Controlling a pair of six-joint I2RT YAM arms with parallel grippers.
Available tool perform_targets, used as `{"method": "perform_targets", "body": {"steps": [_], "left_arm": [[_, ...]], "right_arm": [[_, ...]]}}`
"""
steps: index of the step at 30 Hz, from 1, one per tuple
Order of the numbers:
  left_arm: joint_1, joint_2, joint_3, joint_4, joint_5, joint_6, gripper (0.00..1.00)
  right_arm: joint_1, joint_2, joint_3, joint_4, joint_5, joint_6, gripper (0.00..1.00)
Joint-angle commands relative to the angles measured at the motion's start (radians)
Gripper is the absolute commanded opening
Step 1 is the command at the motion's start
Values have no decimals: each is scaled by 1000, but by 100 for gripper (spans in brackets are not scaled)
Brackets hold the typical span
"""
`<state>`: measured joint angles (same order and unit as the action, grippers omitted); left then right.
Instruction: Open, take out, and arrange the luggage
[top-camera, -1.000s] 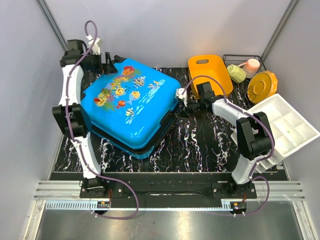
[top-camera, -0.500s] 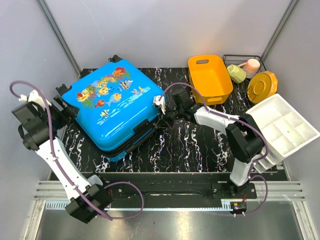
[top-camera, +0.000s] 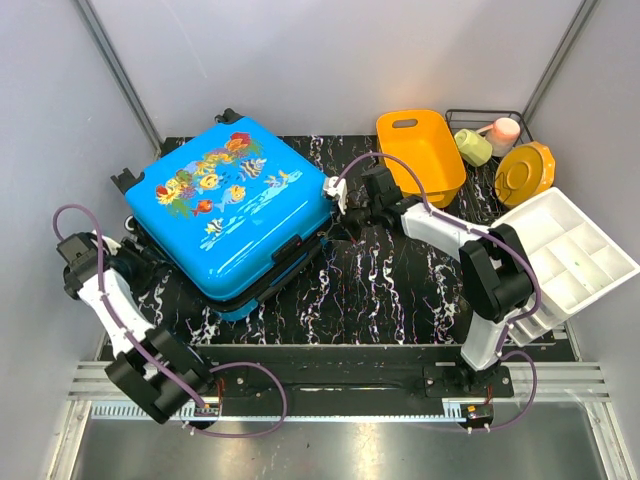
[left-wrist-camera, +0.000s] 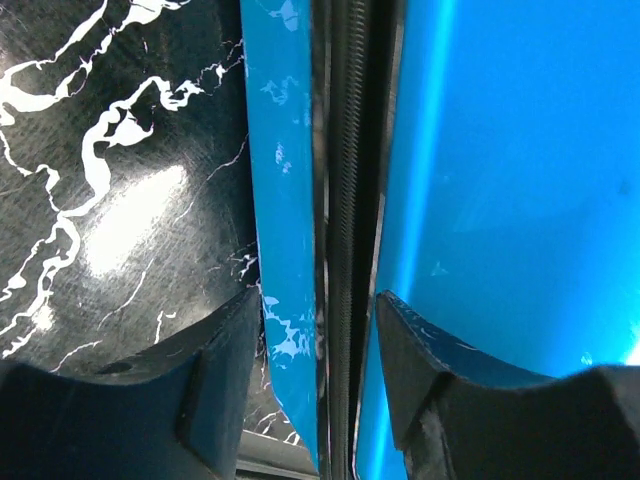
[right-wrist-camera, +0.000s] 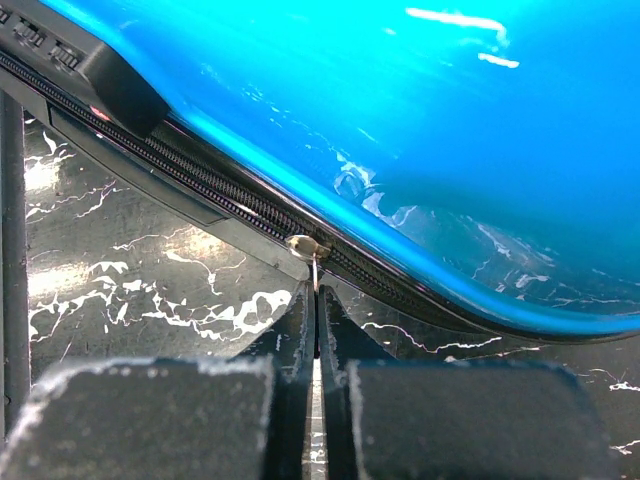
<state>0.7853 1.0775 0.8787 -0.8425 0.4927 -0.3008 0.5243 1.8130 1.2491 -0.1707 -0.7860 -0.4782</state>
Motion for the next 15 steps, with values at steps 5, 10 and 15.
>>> {"method": "perform_targets", "body": {"steps": [5, 10, 15], "left_arm": [[-11, 111, -66, 146, 43, -31, 53], [-18, 185, -55, 175, -5, -23, 48], [-31, 274, -9, 171, -54, -8, 44]], "right_arm": [[-17, -32, 6, 22, 65, -19, 0], [-36, -21, 16, 27, 85, -31, 0], [-112, -6, 56, -1, 83, -77, 0]]}}
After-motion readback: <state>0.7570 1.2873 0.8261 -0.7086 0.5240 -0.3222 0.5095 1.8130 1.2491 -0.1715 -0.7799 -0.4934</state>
